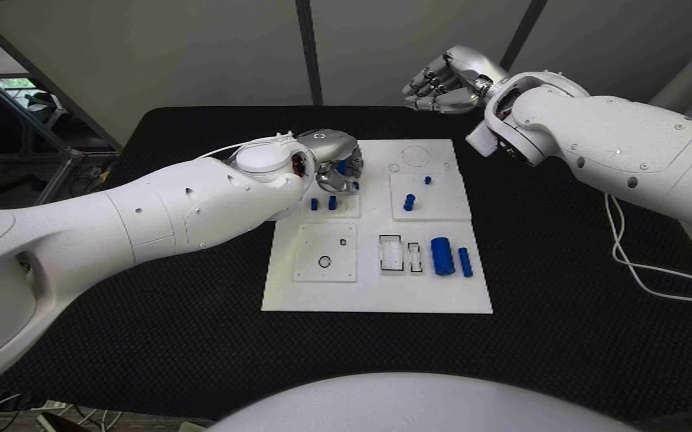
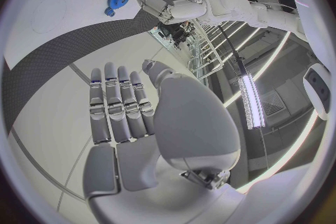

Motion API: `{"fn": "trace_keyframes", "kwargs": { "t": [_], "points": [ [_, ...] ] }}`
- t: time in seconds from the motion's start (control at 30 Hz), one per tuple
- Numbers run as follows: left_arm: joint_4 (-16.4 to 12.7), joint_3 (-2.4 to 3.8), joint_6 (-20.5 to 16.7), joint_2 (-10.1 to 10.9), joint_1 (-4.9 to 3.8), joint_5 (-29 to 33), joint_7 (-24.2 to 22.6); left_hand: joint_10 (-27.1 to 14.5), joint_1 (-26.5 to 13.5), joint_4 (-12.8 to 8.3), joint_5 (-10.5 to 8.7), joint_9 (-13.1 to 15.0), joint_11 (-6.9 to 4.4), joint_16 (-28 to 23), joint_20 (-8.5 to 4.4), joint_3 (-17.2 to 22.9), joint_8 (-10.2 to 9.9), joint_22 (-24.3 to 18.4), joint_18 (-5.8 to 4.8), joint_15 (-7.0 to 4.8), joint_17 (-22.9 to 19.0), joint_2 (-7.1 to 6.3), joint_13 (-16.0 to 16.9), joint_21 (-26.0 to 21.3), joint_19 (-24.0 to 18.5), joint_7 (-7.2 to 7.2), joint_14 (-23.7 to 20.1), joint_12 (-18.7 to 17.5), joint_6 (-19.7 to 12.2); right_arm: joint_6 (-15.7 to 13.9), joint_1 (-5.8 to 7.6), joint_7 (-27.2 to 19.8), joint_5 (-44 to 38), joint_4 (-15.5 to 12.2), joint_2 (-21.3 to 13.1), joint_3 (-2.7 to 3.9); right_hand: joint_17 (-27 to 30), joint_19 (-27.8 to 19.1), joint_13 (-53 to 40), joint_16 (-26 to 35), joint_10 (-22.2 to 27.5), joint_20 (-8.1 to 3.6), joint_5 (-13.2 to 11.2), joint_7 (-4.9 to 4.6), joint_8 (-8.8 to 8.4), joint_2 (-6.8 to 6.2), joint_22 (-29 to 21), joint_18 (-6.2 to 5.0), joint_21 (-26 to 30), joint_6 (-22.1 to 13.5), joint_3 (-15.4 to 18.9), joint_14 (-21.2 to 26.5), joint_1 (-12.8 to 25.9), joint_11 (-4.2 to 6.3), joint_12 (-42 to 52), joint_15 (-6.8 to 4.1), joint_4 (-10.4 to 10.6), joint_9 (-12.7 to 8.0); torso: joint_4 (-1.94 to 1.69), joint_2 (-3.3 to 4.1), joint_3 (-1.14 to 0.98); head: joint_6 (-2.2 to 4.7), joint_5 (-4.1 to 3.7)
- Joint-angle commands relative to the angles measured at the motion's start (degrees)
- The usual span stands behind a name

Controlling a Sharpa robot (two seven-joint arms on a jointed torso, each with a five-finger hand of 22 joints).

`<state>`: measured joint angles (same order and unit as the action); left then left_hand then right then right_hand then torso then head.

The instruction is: Assemble the parts on the task board

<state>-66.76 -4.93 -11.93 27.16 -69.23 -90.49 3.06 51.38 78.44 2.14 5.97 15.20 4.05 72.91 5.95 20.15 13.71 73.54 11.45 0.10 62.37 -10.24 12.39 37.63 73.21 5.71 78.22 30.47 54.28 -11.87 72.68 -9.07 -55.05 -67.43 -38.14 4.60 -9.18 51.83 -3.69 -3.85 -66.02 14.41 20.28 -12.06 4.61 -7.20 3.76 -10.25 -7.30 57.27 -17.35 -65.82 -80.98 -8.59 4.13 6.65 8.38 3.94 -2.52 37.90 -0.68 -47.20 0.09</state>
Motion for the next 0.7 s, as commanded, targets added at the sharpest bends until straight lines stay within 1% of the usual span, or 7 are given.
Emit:
{"fn": "trace_keyframes", "kwargs": {
  "t": [0.03, 0.1, 0.2, 0.33, 0.43, 0.57, 0.7],
  "points": [
    [0.4, 0.01, 2.5, -0.3, -0.06, -0.9, 0.9, 0.6, -0.1, 0.0, -0.19, -0.1, 0.07, 0.7, 0.11, 0.5, -0.3, 0.5, -3.41, -0.06, 0.4, 0.74, -0.1, 1.1, 0.8, 0.07, 0.6, -0.3, 0.5, -0.5, 0.12, -0.5, -0.1, -0.1, 0.1, 0.03, 0.1, 0.3, 0.0, -0.1, 0.4, 0.07, 0.3, -0.05, -0.22, -0.24, 0.1, -0.38, 0.3, 0.2, -0.4, 0.3, -0.4, 0.02, -0.1, -0.14, 0.1, 0.0, -0.12, -0.07, -0.04, -0.16, -0.20],
    [0.5, 0.01, 2.7, -0.5, -0.06, -0.9, 0.9, 1.0, 0.0, 0.0, -0.19, -0.2, 0.00, 1.2, 0.09, 0.6, -0.3, 1.0, -3.53, -0.10, 0.8, 0.84, -0.3, 2.0, 1.1, 0.06, 0.8, -0.4, 0.6, -0.5, 0.12, -0.5, -0.1, -0.1, 0.2, 0.03, 0.1, 0.3, 0.0, -0.1, 0.5, 0.07, 0.3, -0.08, -0.24, -0.26, 0.1, -0.38, 0.3, 0.2, -0.4, 0.3, -0.3, 0.00, -0.1, -0.13, 0.1, 0.0, -0.10, -0.08, -0.04, -0.16, -0.06],
    [0.9, 0.01, 2.7, -0.8, -0.06, -0.2, 0.6, 1.4, 0.2, -0.1, -0.15, -0.4, -0.13, 1.8, 0.03, 1.0, -0.4, 1.7, -3.66, -0.20, 1.3, 0.98, -0.5, 3.2, 1.5, 0.07, 1.2, -0.5, 0.8, -0.5, 0.12, -0.5, -0.1, -0.1, 0.2, 0.03, 0.1, 0.3, 0.0, -0.1, 0.5, 0.07, 0.3, -0.09, -0.25, -0.26, 0.1, -0.38, 0.3, 0.2, -0.4, 0.3, -0.3, -0.01, -0.1, -0.12, 0.1, 0.0, -0.06, -0.05, 0.01, -0.18, -0.45],
    [1.4, 0.01, 2.6, -1.2, -0.03, 0.2, 0.4, 2.1, 0.6, -0.3, -0.09, -0.5, -0.29, 2.5, -0.06, 1.5, -0.5, 2.5, -3.87, -0.31, 2.0, 1.26, -0.7, 4.9, 2.1, 0.15, 1.6, -0.6, 1.2, -0.4, 0.12, -0.5, -0.1, -0.1, 0.3, 0.03, 0.1, 0.3, 0.0, -0.1, 0.5, 0.07, 0.3, -0.09, -0.25, -0.26, 0.1, -0.38, 0.3, 0.2, -0.4, 0.3, -0.3, -0.01, -0.1, -0.12, 0.1, 0.0, -0.09, -0.06, 0.01, -0.14, -0.37],
    [1.7, 0.01, 2.6, -1.4, 0.00, 0.4, 0.3, 2.4, 0.8, -0.5, -0.08, -0.6, -0.35, 2.7, -0.10, 1.8, -0.5, 2.8, -3.93, -0.37, 2.0, 1.40, -0.8, 5.4, 2.2, 0.17, 1.7, -0.8, 1.5, -0.4, 0.12, -0.5, -0.1, -0.1, 0.3, 0.03, 0.1, 0.3, 0.0, -0.1, 0.5, 0.07, 0.3, -0.09, -0.25, -0.26, 0.1, -0.38, 0.3, 0.2, -0.4, 0.3, -0.3, -0.01, -0.1, -0.12, 0.1, 0.0, -0.10, -0.09, -0.04, -0.26, -0.31],
    [2.1, 0.01, 2.5, -1.6, 0.08, 0.5, 0.2, 2.7, 1.0, -0.6, -0.08, -0.7, -0.36, 2.8, -0.14, 2.1, -0.6, 3.2, -3.99, -0.38, 2.0, 1.55, -1.0, 5.8, 2.3, 0.22, 1.8, -1.0, 1.6, -0.3, 0.12, -0.4, -0.1, -0.1, 0.3, 0.03, 0.1, 0.3, 0.0, -0.1, 0.5, 0.07, 0.3, -0.09, -0.25, -0.24, 0.1, -0.37, 0.4, 0.2, -0.4, 0.3, -0.3, -0.02, -0.1, -0.11, 0.1, 0.0, -0.11, -0.07, 0.01, -0.34, -0.39],
    [2.3, 0.01, 2.6, -1.8, 0.16, 0.5, 0.1, 3.1, 1.3, -0.8, -0.09, -0.8, -0.40, 3.1, -0.17, 2.6, -0.7, 3.7, -4.11, -0.41, 2.2, 1.78, -1.1, 6.7, 2.6, 0.31, 2.0, -1.2, 1.8, -0.2, 0.12, -0.4, -0.1, -0.1, 0.4, 0.03, 0.1, 0.3, 0.0, -0.1, 0.5, 0.07, 0.3, -0.09, -0.26, -0.22, 0.1, -0.37, 0.4, 0.2, -0.5, 0.3, -0.3, -0.02, -0.1, -0.11, 0.1, 0.0, -0.08, -0.06, 0.00, -0.38, -0.38]
  ]
}}
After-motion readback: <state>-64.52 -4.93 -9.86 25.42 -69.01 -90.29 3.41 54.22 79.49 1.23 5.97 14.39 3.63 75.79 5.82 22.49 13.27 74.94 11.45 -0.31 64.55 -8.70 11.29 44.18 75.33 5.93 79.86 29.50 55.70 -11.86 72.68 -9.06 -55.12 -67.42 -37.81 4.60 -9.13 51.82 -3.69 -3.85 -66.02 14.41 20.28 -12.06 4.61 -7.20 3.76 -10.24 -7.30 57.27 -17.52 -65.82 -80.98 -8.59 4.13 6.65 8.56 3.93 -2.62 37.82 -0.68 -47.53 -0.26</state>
